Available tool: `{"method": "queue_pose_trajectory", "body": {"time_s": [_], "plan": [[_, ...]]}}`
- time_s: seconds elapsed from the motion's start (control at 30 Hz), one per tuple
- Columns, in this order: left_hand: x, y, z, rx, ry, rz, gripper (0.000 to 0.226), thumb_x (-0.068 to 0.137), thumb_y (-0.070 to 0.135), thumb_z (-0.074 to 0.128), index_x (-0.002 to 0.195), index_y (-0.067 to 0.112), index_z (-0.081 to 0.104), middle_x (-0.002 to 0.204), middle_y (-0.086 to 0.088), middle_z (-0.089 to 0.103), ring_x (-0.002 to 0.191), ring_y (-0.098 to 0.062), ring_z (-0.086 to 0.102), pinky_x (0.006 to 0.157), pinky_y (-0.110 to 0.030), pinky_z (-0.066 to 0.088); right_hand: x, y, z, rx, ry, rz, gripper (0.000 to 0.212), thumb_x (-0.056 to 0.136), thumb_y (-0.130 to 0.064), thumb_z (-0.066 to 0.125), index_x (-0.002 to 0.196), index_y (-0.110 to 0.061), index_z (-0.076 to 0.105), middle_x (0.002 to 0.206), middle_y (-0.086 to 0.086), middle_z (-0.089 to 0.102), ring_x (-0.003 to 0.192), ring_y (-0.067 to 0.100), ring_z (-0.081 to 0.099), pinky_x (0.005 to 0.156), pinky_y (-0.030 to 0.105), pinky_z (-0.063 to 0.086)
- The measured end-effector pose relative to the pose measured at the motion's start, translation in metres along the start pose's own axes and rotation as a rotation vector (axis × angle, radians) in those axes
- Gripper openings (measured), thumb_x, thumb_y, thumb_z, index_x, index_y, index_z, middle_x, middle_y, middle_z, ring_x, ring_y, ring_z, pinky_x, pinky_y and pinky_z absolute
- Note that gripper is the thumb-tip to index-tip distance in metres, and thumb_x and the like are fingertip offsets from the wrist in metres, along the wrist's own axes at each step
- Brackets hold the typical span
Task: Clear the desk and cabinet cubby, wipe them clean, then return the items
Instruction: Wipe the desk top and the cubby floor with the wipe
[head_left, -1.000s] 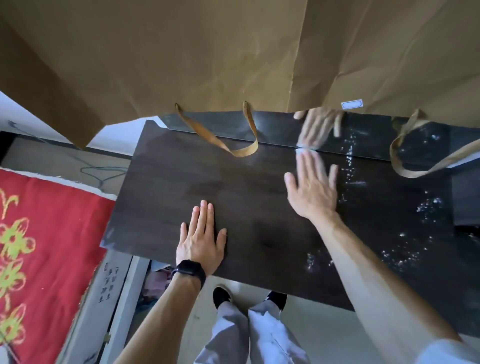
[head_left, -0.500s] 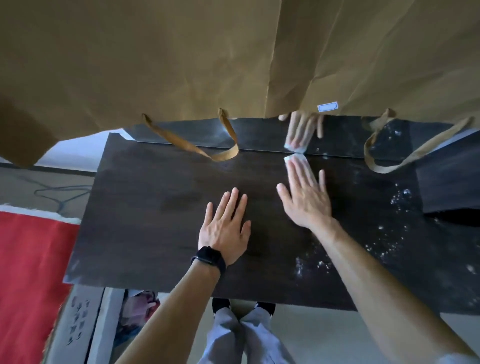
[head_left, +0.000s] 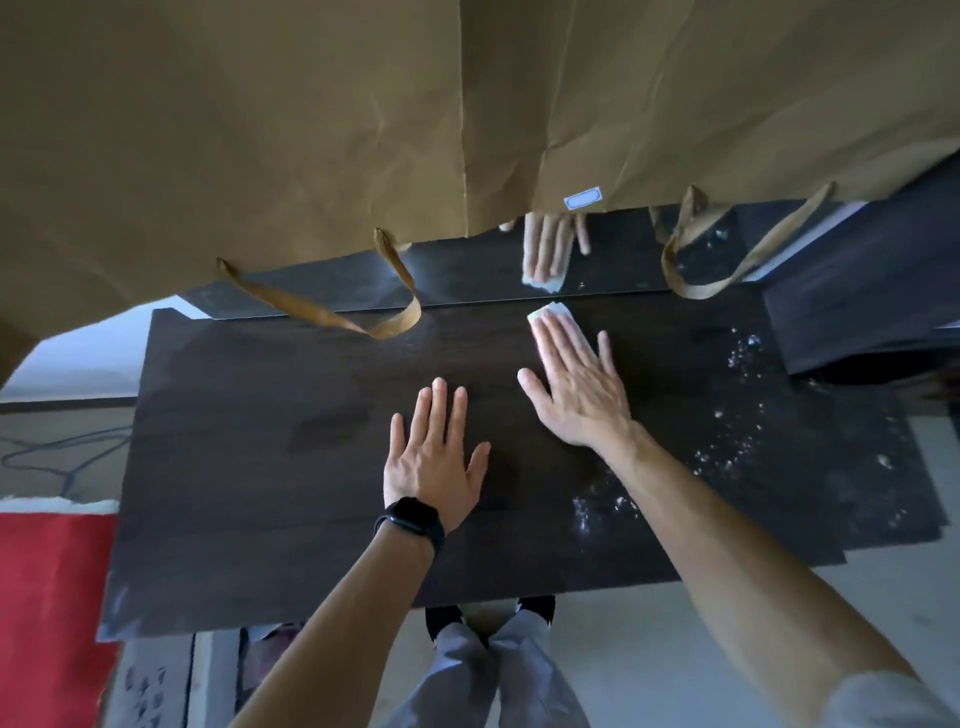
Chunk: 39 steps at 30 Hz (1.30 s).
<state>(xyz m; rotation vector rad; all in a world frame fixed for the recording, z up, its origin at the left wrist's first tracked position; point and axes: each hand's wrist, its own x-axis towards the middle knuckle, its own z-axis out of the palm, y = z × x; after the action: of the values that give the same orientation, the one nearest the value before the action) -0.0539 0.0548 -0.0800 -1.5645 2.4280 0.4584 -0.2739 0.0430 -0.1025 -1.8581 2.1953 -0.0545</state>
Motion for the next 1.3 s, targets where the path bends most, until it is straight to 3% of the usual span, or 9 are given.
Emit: {"method": "queue_pose_trajectory", "body": {"time_s": [0.1, 0.2, 0.27, 0.37, 0.47, 0.77, 0.93, 1.1, 1.3], "plan": [[0.002, 0.002, 0.0, 0.018, 0.001, 0.012, 0.071, 0.102, 0.055, 0.017, 0.157, 0.02, -0.009, 0.165, -0.005, -0.012, 0.152, -0.022, -0.008, 0.123, -0.045, 0.004, -0.004, 0.069, -0.013, 0.03, 0.113, 0.43, 0.075, 0.097, -0.059, 0.013, 0.159, -0.017, 0.005, 0.168, 0.0, 0.001, 0.154, 0.013, -0.006, 0.122, 0.058, 0.004], [0.003, 0.0, 0.006, 0.024, 0.014, 0.038, 0.07, 0.101, 0.055, 0.015, 0.157, 0.02, -0.008, 0.165, -0.005, -0.011, 0.153, -0.023, -0.007, 0.123, -0.046, 0.006, -0.004, 0.091, -0.023, 0.085, 0.071, 0.623, 0.081, 0.095, -0.062, 0.008, 0.158, -0.012, 0.007, 0.168, 0.004, 0.003, 0.154, 0.017, -0.005, 0.121, 0.061, 0.005], [0.002, -0.005, 0.012, 0.016, 0.059, 0.047, 0.07, 0.1, 0.056, 0.015, 0.158, 0.019, 0.001, 0.166, -0.006, -0.003, 0.153, -0.023, 0.0, 0.122, -0.047, 0.012, -0.001, 0.062, -0.017, 0.087, 0.115, 0.568, 0.083, 0.095, -0.063, 0.012, 0.158, -0.011, 0.009, 0.167, 0.005, 0.006, 0.154, 0.02, -0.002, 0.121, 0.061, 0.004], [0.004, -0.008, 0.021, -0.033, 0.134, 0.039, 0.07, 0.098, 0.056, 0.021, 0.158, 0.019, 0.016, 0.165, -0.005, 0.009, 0.152, -0.022, 0.008, 0.121, -0.048, 0.018, 0.006, -0.001, -0.002, 0.038, 0.107, 0.236, 0.078, 0.097, -0.061, 0.02, 0.159, -0.015, 0.008, 0.168, 0.002, 0.004, 0.154, 0.018, -0.002, 0.121, 0.055, -0.001], [0.003, -0.008, 0.029, -0.041, 0.165, 0.028, 0.069, 0.099, 0.056, 0.022, 0.158, 0.022, 0.012, 0.166, -0.002, 0.004, 0.153, -0.018, 0.001, 0.122, -0.047, 0.012, 0.013, -0.015, 0.002, 0.025, 0.062, 0.01, 0.073, 0.099, -0.057, 0.022, 0.159, -0.02, 0.005, 0.168, -0.003, 0.001, 0.154, 0.013, -0.005, 0.123, 0.056, 0.003], [0.002, -0.007, 0.029, 0.017, 0.124, -0.003, 0.071, 0.098, 0.057, 0.013, 0.158, 0.023, 0.001, 0.166, 0.0, -0.006, 0.152, -0.018, -0.004, 0.123, -0.047, 0.01, -0.004, 0.136, -0.027, 0.154, 0.122, 0.735, 0.082, 0.098, -0.059, 0.013, 0.157, -0.003, 0.0, 0.167, 0.013, -0.006, 0.153, 0.023, -0.009, 0.123, 0.052, 0.0], [0.002, -0.003, 0.023, 0.034, 0.116, -0.023, 0.071, 0.097, 0.057, 0.011, 0.159, 0.023, 0.003, 0.166, -0.001, -0.003, 0.153, -0.019, 0.0, 0.122, -0.048, 0.013, -0.057, 0.098, -0.008, 0.21, 0.142, 0.943, 0.087, 0.098, -0.059, 0.019, 0.155, 0.004, 0.001, 0.165, 0.02, -0.005, 0.153, 0.03, -0.009, 0.123, 0.052, 0.005], [0.0, -0.001, 0.024, 0.032, 0.12, -0.033, 0.07, 0.098, 0.056, 0.014, 0.159, 0.022, 0.006, 0.166, 0.0, -0.002, 0.153, -0.02, 0.002, 0.122, -0.049, 0.016, -0.089, 0.082, -0.003, 0.165, 0.097, 0.81, 0.09, 0.097, -0.061, 0.02, 0.155, 0.003, -0.005, 0.165, 0.021, -0.009, 0.152, 0.029, -0.015, 0.123, 0.053, 0.004], [0.001, 0.002, 0.025, 0.036, 0.149, -0.053, 0.069, 0.098, 0.055, 0.019, 0.158, 0.023, 0.009, 0.166, 0.0, 0.002, 0.152, -0.02, 0.008, 0.121, -0.05, 0.017, 0.001, 0.148, -0.043, 0.041, 0.088, 0.654, 0.089, 0.096, -0.063, 0.017, 0.156, 0.003, 0.005, 0.166, 0.018, 0.002, 0.154, 0.027, -0.002, 0.124, 0.048, 0.004]]}}
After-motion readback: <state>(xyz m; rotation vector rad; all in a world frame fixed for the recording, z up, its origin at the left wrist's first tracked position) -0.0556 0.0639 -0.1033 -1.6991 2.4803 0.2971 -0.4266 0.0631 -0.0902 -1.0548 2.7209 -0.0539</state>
